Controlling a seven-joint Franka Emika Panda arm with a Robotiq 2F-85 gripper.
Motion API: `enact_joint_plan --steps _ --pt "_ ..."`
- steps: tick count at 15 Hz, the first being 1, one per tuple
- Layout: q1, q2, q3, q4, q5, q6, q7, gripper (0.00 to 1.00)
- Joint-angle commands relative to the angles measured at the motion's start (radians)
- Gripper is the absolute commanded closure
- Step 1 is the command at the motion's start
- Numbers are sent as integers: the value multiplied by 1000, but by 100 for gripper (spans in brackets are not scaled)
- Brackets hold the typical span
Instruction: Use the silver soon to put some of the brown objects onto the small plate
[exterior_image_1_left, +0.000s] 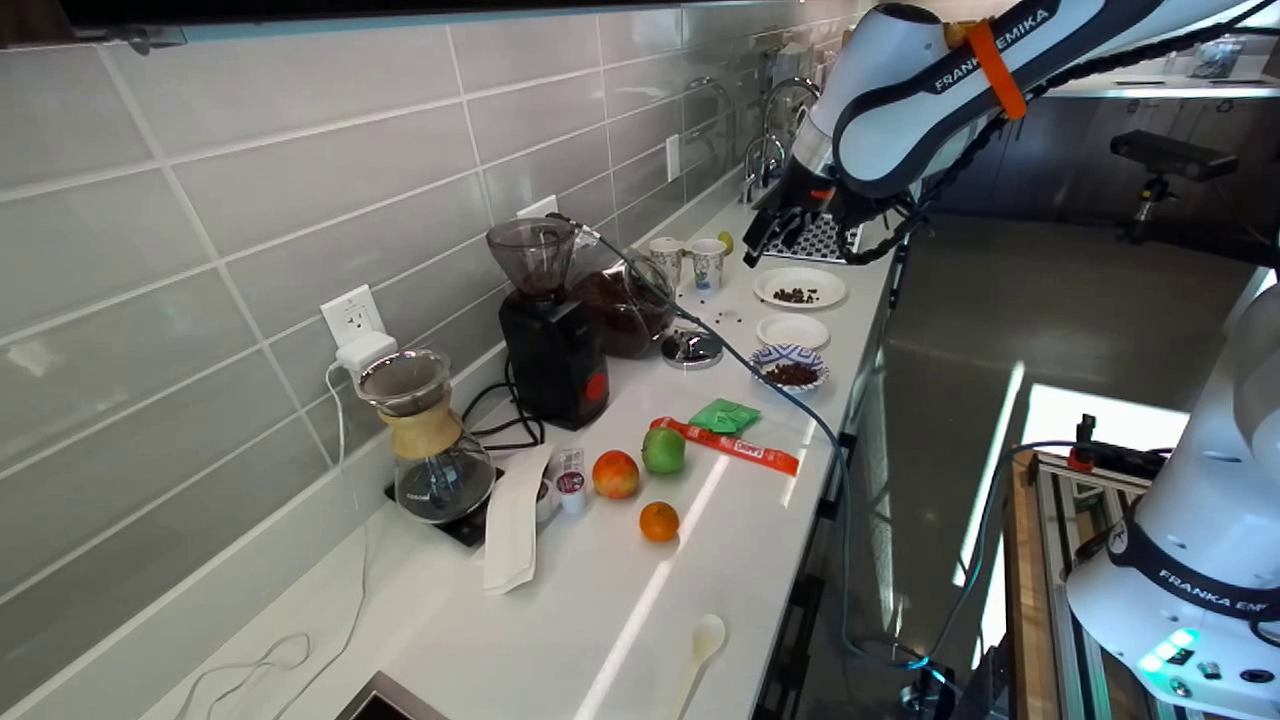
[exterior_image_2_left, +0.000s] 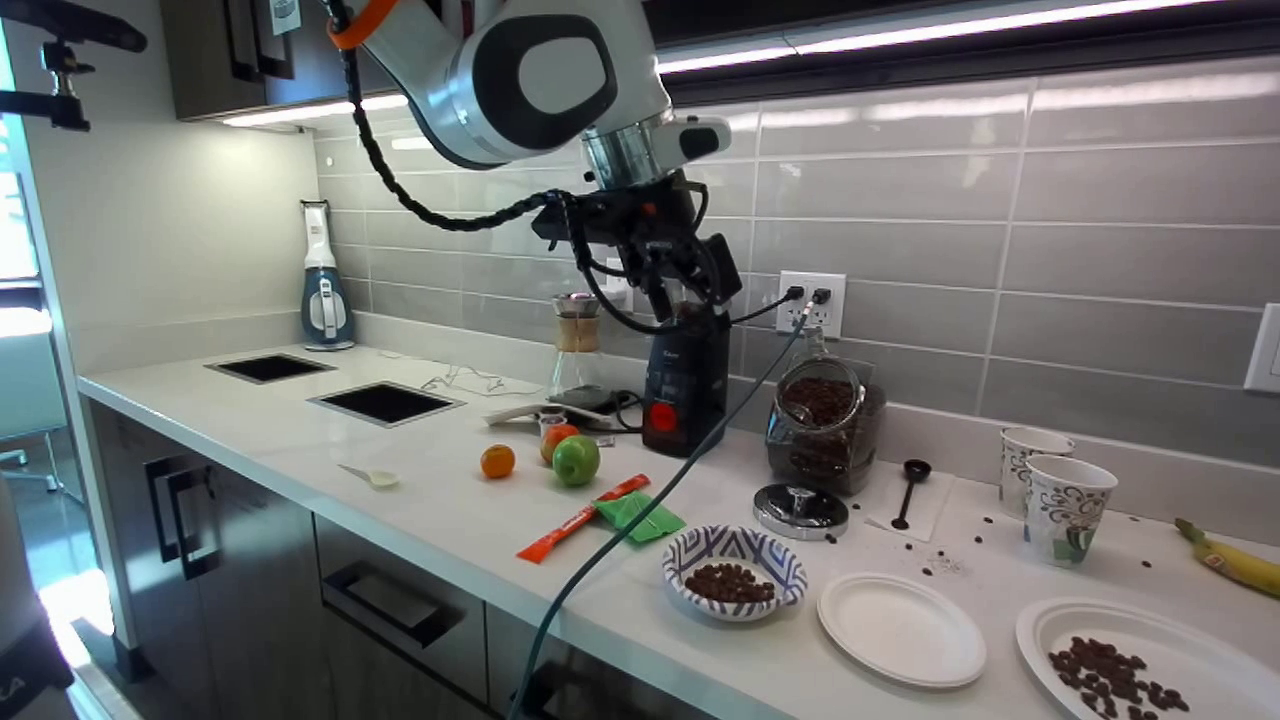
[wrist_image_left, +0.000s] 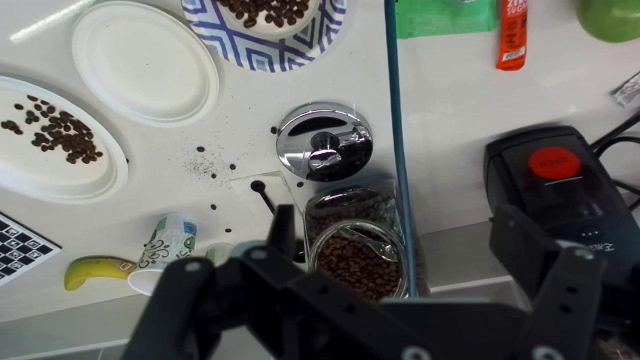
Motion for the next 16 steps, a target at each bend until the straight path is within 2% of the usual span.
enact_joint_plan --steps 1,3,4,7,10,12,15,16 --pt "-60 107 -1 74 -91 86 74 0" --pt "-80 177 -26 131 -111 126 71 0" --pt "-71 218 -50 169 -83 139 27 0" --pt "-47 316 -70 256 78 157 -157 0" --pt "-79 399 -28 366 237 105 -375 0" --pt "-105 450 -5 442 295 63 -483 0" --pt "-121 527 -14 549 273 -14 -531 0" --pt "-119 557 -27 591 251 -54 -505 0"
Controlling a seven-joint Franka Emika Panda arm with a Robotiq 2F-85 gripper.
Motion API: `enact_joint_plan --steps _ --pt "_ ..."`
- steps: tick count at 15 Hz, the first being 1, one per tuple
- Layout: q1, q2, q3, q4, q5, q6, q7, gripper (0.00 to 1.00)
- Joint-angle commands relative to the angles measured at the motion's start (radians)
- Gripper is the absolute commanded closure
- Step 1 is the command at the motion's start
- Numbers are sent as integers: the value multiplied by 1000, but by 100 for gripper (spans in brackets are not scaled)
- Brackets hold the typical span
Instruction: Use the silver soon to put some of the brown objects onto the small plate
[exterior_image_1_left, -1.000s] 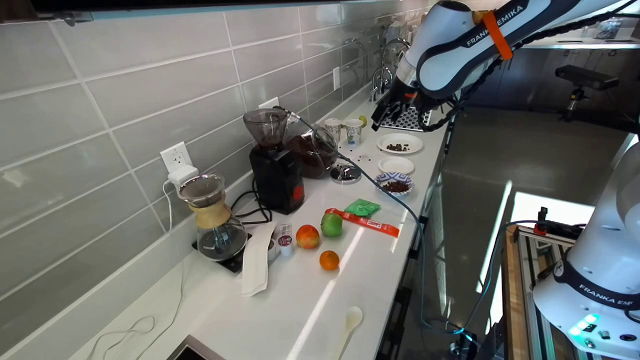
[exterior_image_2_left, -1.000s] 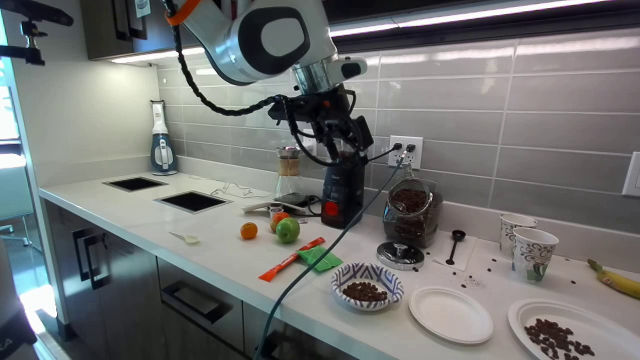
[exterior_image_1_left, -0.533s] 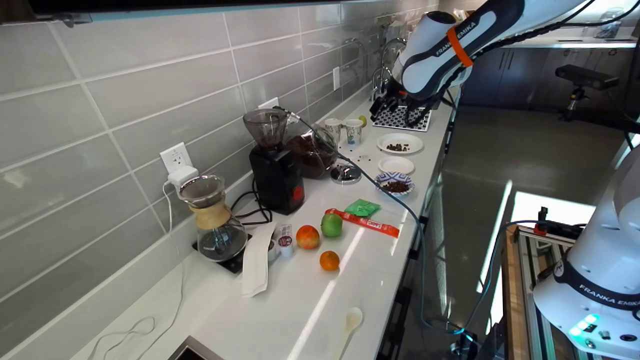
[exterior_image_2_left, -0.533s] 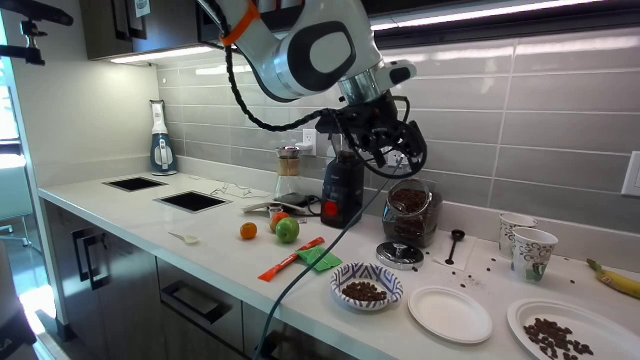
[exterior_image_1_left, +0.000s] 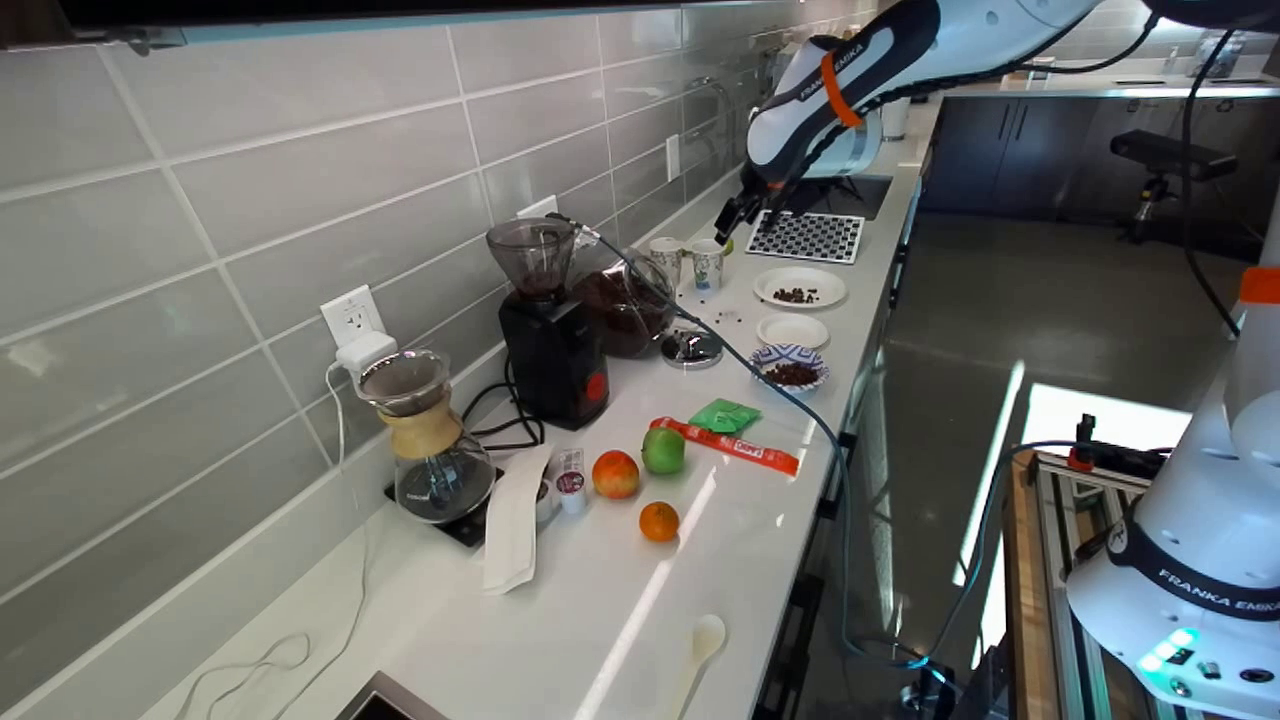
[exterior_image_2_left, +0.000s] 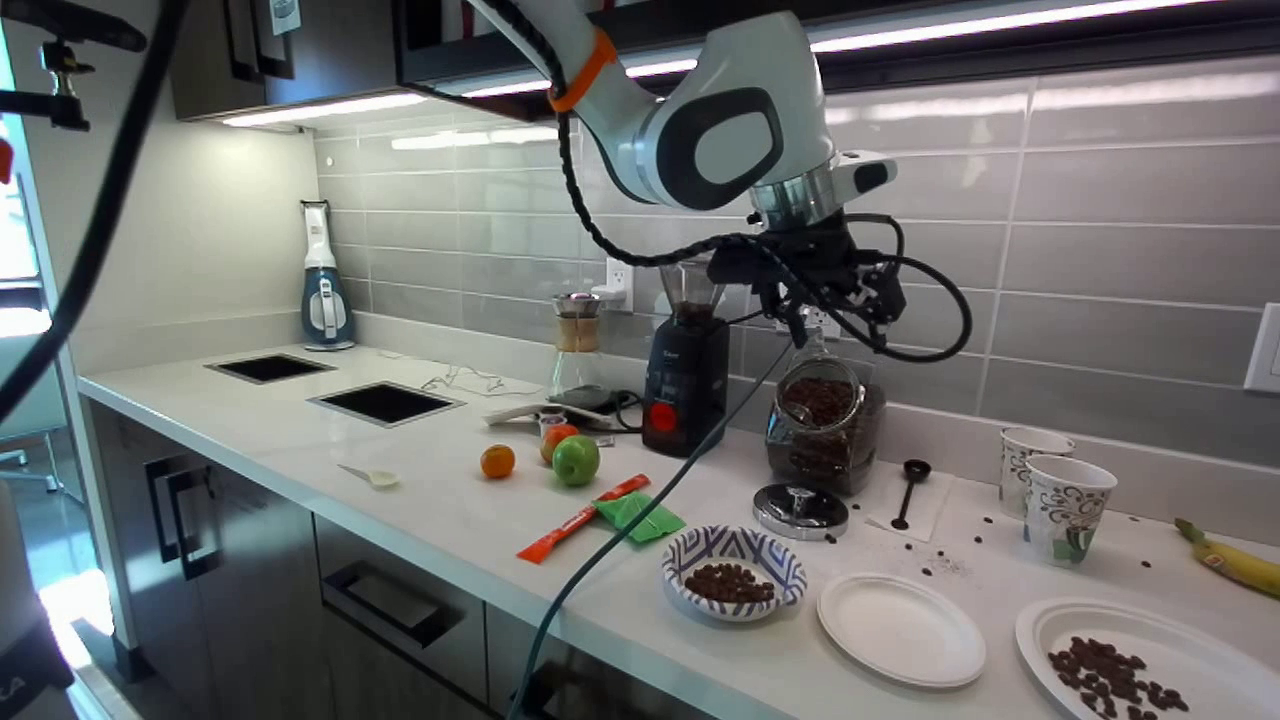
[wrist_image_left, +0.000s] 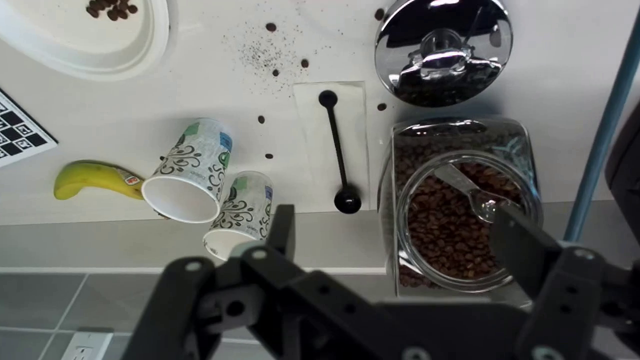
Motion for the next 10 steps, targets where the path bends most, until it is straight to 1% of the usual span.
enact_joint_plan --steps 1,3,5,6,10 --pt "-37 118 -1 167 -44 -140 6 0" --pt "-55 167 1 239 -57 -217 3 0" --pt "-61 204 -4 281 -81 -246 24 0" --pt "-66 145 15 209 -60 -199 6 0" --pt "-71 156 20 224 -62 -201 8 0"
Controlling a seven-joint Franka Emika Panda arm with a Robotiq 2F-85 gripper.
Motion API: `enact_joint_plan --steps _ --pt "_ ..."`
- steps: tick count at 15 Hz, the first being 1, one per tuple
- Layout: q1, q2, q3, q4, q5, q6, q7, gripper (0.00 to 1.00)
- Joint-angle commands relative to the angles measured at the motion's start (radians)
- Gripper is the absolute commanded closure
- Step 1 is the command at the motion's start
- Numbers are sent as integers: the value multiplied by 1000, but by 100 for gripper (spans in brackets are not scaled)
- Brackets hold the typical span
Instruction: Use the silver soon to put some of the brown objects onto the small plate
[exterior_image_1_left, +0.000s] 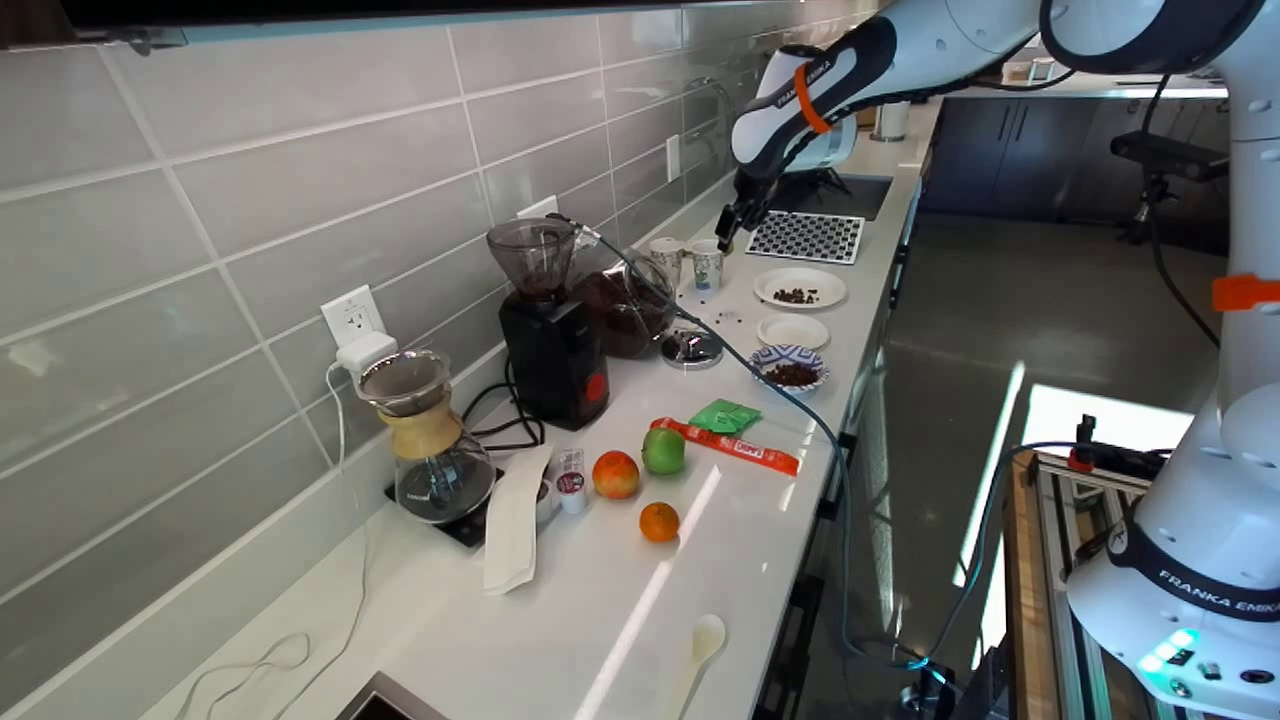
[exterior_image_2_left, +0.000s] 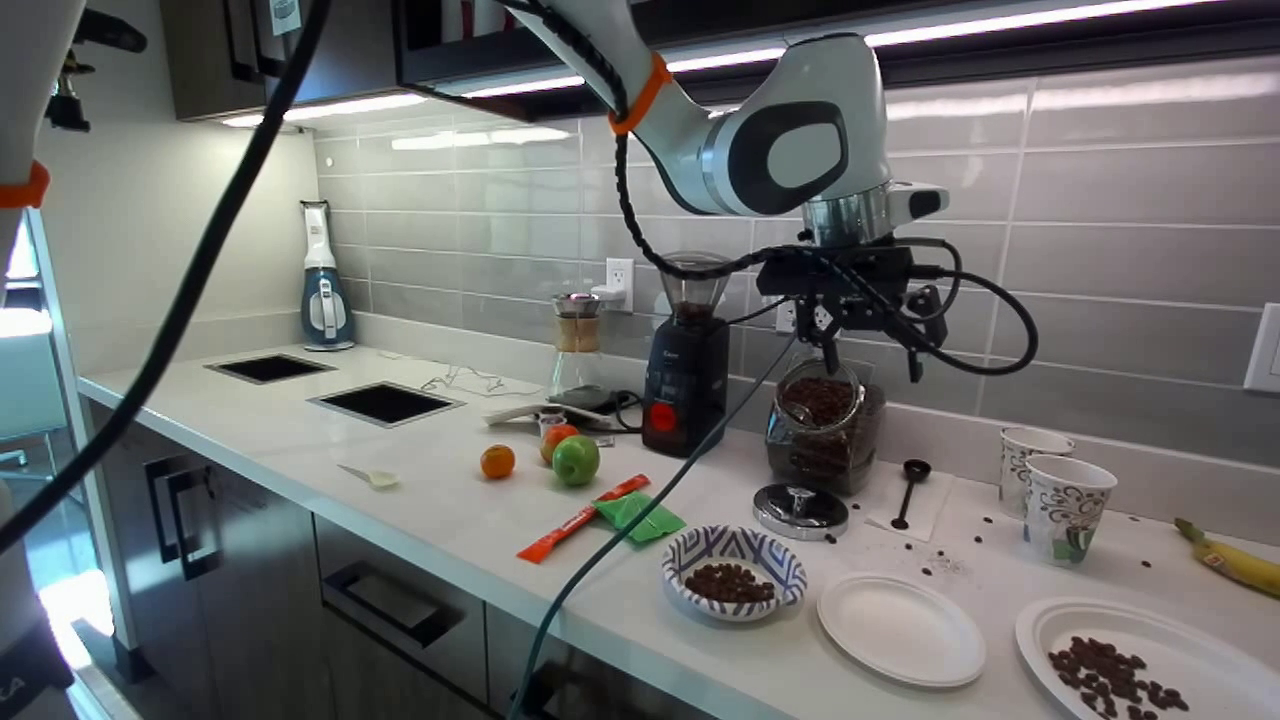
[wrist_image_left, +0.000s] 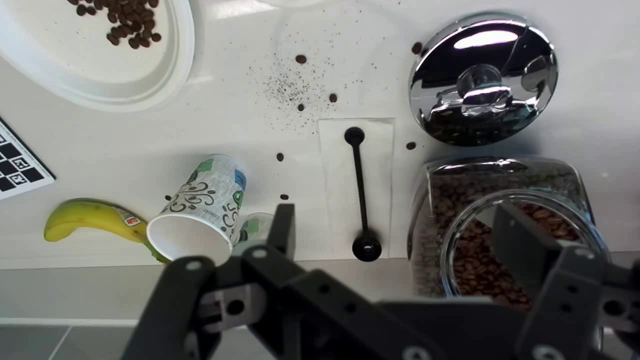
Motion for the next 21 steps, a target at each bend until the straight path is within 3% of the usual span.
enact_joint_plan --steps 1,3,4,7,15,21 --pt "-16 -3 19 1 -13 -2 10 0" --pt "5 46 4 54 -51 -56 52 0" --pt "23 109 -11 101 -67 -16 129 0" --pt "12 200 8 189 -82 -31 171 0" --pt "-111 401 83 458 -69 -190 23 0" --pt "-185 532 162 626 -38 -198 -86 0"
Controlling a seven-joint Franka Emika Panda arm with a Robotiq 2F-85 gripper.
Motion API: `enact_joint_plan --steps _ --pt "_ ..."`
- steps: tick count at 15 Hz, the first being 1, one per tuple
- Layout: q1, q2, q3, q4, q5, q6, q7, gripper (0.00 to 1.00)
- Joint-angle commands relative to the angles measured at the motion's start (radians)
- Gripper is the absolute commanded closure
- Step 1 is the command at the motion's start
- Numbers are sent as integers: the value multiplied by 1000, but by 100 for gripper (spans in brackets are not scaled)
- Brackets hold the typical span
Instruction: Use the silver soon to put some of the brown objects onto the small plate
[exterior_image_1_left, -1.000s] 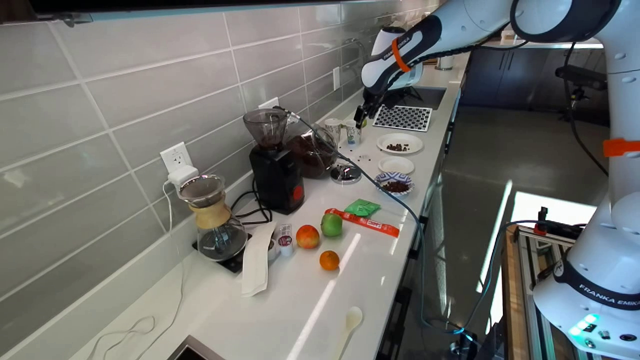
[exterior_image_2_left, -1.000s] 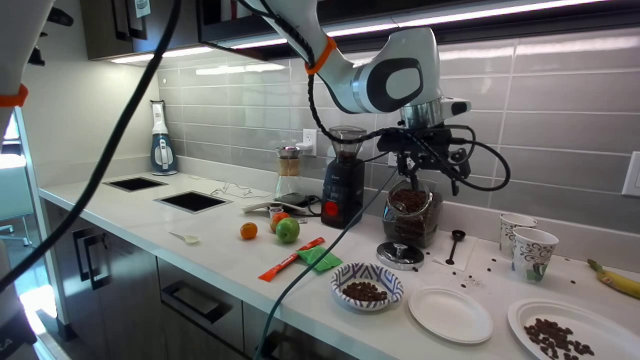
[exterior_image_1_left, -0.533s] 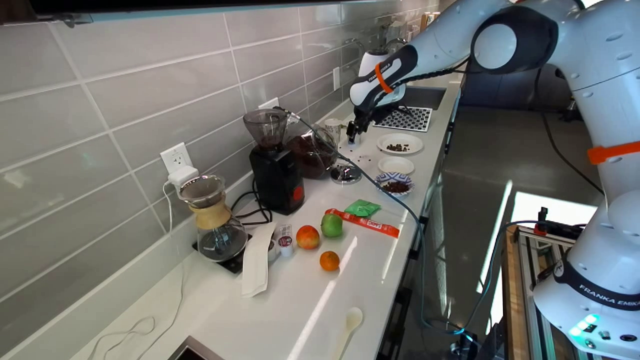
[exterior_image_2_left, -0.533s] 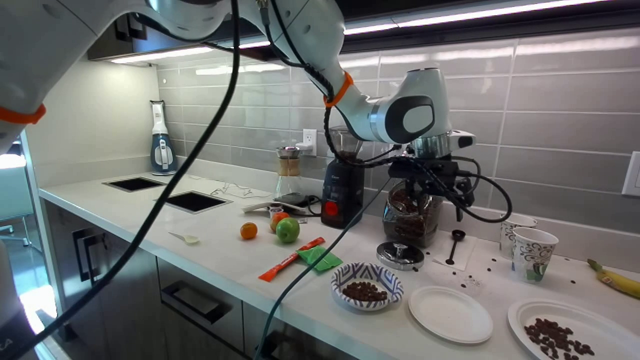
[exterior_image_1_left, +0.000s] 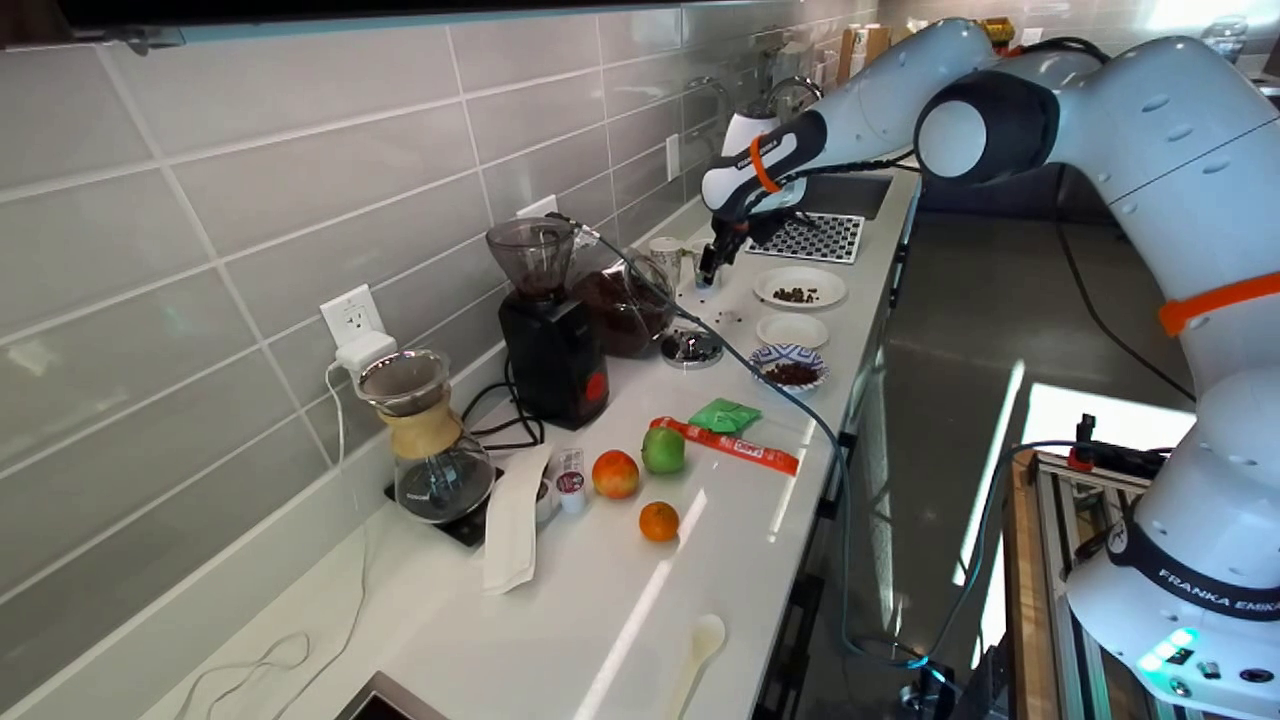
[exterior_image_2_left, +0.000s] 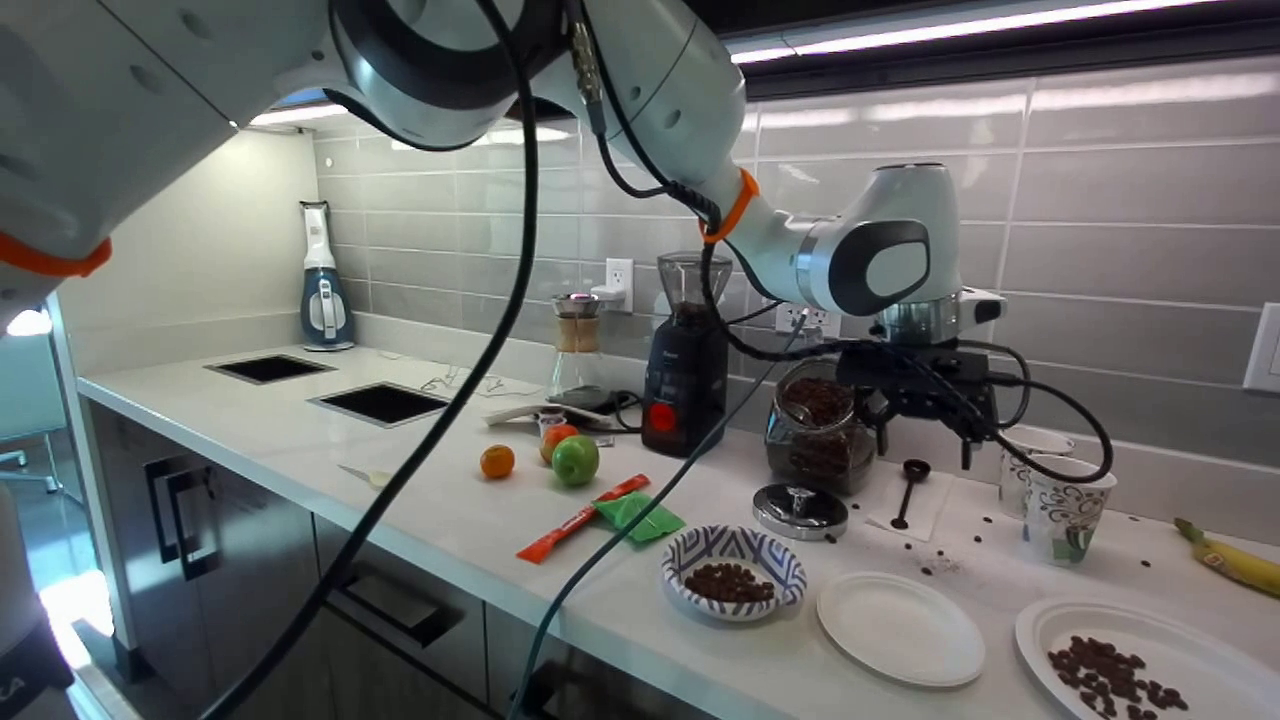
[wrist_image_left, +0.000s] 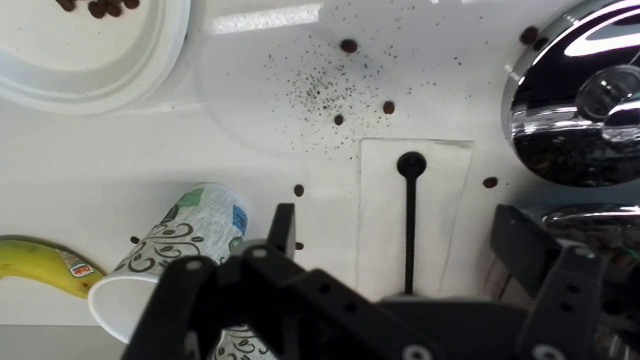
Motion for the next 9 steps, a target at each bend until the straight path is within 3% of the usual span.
enact_joint_plan --steps 1,3,4,9 --pt "-59 105 78 148 35 -62 -83 0" --pt "-79 149 110 204 64 -87 -90 0" --pt "-48 82 72 102 30 -31 -56 0" --pt "-67 126 97 160 45 -43 -64 0"
